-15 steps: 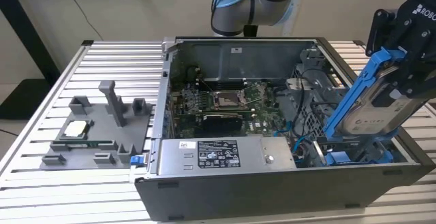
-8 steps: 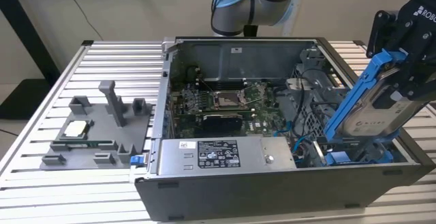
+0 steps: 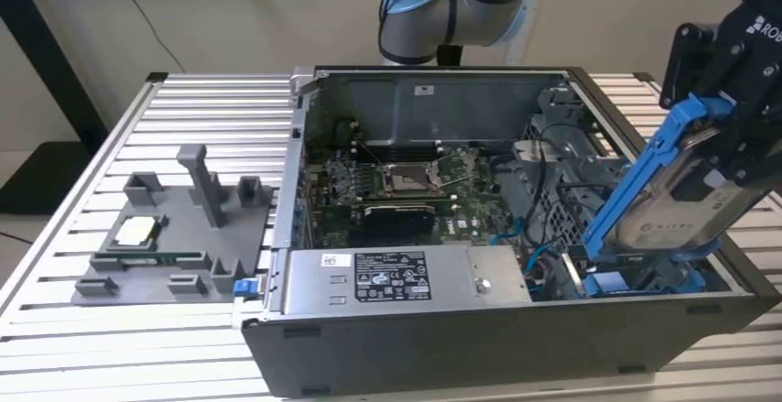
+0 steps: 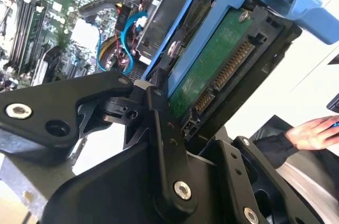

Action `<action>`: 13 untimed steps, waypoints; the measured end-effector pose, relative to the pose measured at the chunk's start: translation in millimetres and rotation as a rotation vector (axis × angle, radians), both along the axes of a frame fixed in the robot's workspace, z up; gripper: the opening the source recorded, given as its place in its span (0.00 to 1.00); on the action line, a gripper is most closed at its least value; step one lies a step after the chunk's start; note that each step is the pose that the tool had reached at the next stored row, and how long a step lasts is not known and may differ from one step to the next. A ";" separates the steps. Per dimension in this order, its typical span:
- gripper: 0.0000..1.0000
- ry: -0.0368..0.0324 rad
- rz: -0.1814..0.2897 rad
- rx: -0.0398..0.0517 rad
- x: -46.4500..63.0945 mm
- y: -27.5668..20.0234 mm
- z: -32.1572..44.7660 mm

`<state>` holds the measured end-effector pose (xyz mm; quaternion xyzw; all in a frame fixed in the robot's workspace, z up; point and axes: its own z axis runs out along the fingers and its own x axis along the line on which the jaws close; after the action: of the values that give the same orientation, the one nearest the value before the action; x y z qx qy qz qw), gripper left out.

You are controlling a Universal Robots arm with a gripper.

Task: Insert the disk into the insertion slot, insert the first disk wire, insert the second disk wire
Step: 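Insert the disk into the insertion slot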

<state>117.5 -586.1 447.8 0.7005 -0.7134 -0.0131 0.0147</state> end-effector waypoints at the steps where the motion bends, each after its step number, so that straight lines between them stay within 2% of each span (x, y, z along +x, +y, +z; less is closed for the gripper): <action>1: 0.33 0.0000 0.000 0.0002 0.0 -0.5 -0.1; 10: 0.33 0.0000 0.000 0.0003 0.0 -2.6 -0.3; 13: 0.33 0.0029 0.000 -0.0006 0.0 -2.6 -0.3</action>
<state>117.5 -588.7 447.5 0.7005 -0.7133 -0.0139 0.0159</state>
